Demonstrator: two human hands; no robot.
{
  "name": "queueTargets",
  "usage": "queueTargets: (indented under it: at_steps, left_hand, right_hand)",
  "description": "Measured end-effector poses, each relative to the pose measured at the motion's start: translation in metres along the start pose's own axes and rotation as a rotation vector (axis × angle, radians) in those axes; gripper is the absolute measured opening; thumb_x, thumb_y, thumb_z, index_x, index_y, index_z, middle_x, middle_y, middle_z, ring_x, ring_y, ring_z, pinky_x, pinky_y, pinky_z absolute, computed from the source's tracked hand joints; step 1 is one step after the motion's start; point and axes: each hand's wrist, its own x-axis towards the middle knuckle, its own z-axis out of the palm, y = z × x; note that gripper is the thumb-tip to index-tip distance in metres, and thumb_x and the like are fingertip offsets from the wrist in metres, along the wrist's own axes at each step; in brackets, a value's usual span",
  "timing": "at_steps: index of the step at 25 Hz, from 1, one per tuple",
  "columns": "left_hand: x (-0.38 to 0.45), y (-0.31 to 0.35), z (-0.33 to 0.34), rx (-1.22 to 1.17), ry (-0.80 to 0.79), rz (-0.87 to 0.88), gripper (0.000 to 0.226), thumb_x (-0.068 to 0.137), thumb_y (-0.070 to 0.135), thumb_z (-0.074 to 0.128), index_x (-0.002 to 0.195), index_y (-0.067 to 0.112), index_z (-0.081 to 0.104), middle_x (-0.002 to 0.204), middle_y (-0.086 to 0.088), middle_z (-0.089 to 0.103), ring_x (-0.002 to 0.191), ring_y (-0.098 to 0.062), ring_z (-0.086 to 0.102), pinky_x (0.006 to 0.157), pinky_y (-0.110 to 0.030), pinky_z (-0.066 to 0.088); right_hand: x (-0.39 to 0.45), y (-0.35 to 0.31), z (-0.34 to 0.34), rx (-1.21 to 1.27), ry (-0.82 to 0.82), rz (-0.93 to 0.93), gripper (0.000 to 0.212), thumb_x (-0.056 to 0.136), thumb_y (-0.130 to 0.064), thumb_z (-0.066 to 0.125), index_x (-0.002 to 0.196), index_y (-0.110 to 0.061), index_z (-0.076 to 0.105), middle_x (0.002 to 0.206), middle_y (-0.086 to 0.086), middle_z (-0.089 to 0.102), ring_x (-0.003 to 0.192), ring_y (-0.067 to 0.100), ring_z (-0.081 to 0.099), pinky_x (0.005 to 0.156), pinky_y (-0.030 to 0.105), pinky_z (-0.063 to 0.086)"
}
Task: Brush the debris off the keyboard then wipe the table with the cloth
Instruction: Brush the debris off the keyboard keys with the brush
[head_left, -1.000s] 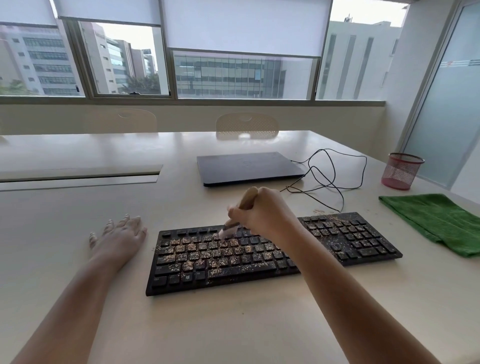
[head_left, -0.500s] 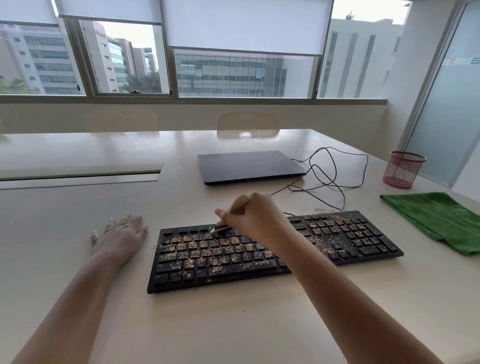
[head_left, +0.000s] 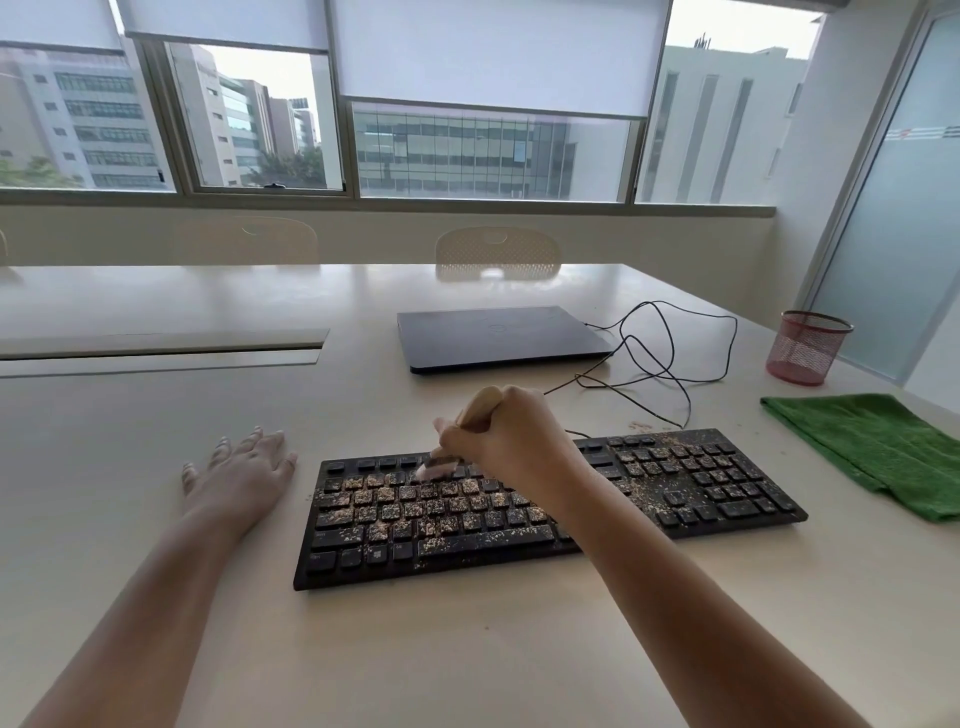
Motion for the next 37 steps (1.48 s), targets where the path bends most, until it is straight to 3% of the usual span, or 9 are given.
queueTargets:
  at_steps: [5, 10, 13, 15, 20, 23, 27, 32, 37]
  left_hand:
    - [-0.001, 0.000, 0.000, 0.009, -0.001, 0.003, 0.053, 0.099, 0.047, 0.025, 0.149, 0.030, 0.018, 0.158, 0.008, 0.007, 0.147, -0.021, 0.003, 0.116, -0.050, 0.004]
    - [0.000, -0.002, 0.001, 0.023, 0.003, 0.004, 0.054, 0.099, 0.047, 0.024, 0.149, 0.030, 0.017, 0.158, 0.008, 0.007, 0.147, -0.021, 0.004, 0.116, -0.049, 0.004]
    - [0.001, -0.002, 0.002, 0.027, -0.003, 0.002, 0.054, 0.099, 0.047, 0.024, 0.150, 0.030, 0.016, 0.158, 0.008, 0.006, 0.147, -0.020, 0.003, 0.116, -0.049, 0.004]
    - [0.000, -0.001, 0.002, 0.028, -0.002, 0.004, 0.054, 0.099, 0.048, 0.023, 0.150, 0.031, 0.016, 0.158, 0.008, 0.005, 0.147, -0.020, 0.003, 0.116, -0.049, 0.004]
    - [0.001, -0.003, 0.002, 0.029, 0.000, 0.000, 0.054, 0.099, 0.048, 0.023, 0.150, 0.031, 0.016, 0.158, 0.009, 0.005, 0.147, -0.021, 0.004, 0.116, -0.050, 0.004]
    - [0.000, 0.000, 0.002, 0.027, 0.000, 0.000, 0.054, 0.099, 0.048, 0.023, 0.149, 0.030, 0.016, 0.158, 0.008, 0.006, 0.147, -0.021, 0.004, 0.116, -0.050, 0.004]
    - [-0.002, 0.001, 0.000, 0.026, 0.012, -0.003, 0.053, 0.099, 0.047, 0.023, 0.149, 0.031, 0.017, 0.158, 0.008, 0.007, 0.147, -0.021, 0.005, 0.116, -0.050, 0.005]
    - [-0.003, 0.002, 0.000, 0.027, 0.011, -0.004, 0.053, 0.099, 0.046, 0.024, 0.149, 0.030, 0.017, 0.158, 0.008, 0.008, 0.146, -0.021, 0.006, 0.116, -0.050, 0.005]
    - [-0.001, 0.001, 0.000, 0.019, 0.006, -0.002, 0.053, 0.099, 0.047, 0.024, 0.149, 0.030, 0.017, 0.158, 0.008, 0.007, 0.147, -0.021, 0.004, 0.116, -0.050, 0.005]
  right_hand:
    - [-0.001, 0.000, 0.008, -0.036, -0.056, -0.038, 0.026, 0.083, -0.037, 0.064, 0.074, -0.015, 0.075, 0.071, -0.001, 0.071, 0.060, 0.011, 0.061, 0.064, 0.028, 0.053]
    - [0.000, 0.001, 0.003, 0.013, -0.058, -0.032, 0.026, 0.083, -0.041, 0.065, 0.081, -0.018, 0.076, 0.060, -0.013, 0.063, 0.049, -0.001, 0.054, 0.050, 0.014, 0.041]
    - [-0.002, -0.001, 0.007, -0.041, -0.094, -0.074, 0.030, 0.085, -0.041, 0.062, 0.081, -0.014, 0.076, 0.070, -0.003, 0.070, 0.063, 0.009, 0.063, 0.060, 0.026, 0.051]
    - [-0.002, -0.001, 0.006, -0.014, -0.056, -0.068, 0.030, 0.085, -0.041, 0.062, 0.073, -0.016, 0.074, 0.066, -0.004, 0.068, 0.059, 0.011, 0.060, 0.058, 0.027, 0.051]
    - [-0.004, -0.001, 0.012, 0.016, -0.052, -0.079, 0.021, 0.081, -0.034, 0.068, 0.083, -0.015, 0.076, 0.058, -0.018, 0.058, 0.049, -0.003, 0.053, 0.050, 0.007, 0.039]
    - [-0.005, -0.002, 0.014, -0.006, -0.014, -0.078, 0.017, 0.077, -0.032, 0.067, 0.075, -0.017, 0.075, 0.058, -0.013, 0.061, 0.048, 0.003, 0.053, 0.048, 0.009, 0.038]
    - [-0.005, -0.002, 0.016, 0.040, -0.049, -0.101, 0.025, 0.083, -0.041, 0.065, 0.086, -0.017, 0.075, 0.062, -0.017, 0.059, 0.055, -0.001, 0.054, 0.054, 0.008, 0.039]
    - [-0.004, -0.003, 0.020, 0.049, -0.034, -0.129, 0.029, 0.086, -0.041, 0.061, 0.079, -0.016, 0.074, 0.068, -0.006, 0.068, 0.061, 0.010, 0.062, 0.060, 0.027, 0.053]
    - [-0.005, -0.002, 0.022, 0.031, -0.059, -0.107, 0.025, 0.086, -0.038, 0.063, 0.084, -0.015, 0.072, 0.057, -0.016, 0.055, 0.050, 0.000, 0.051, 0.052, 0.009, 0.037]
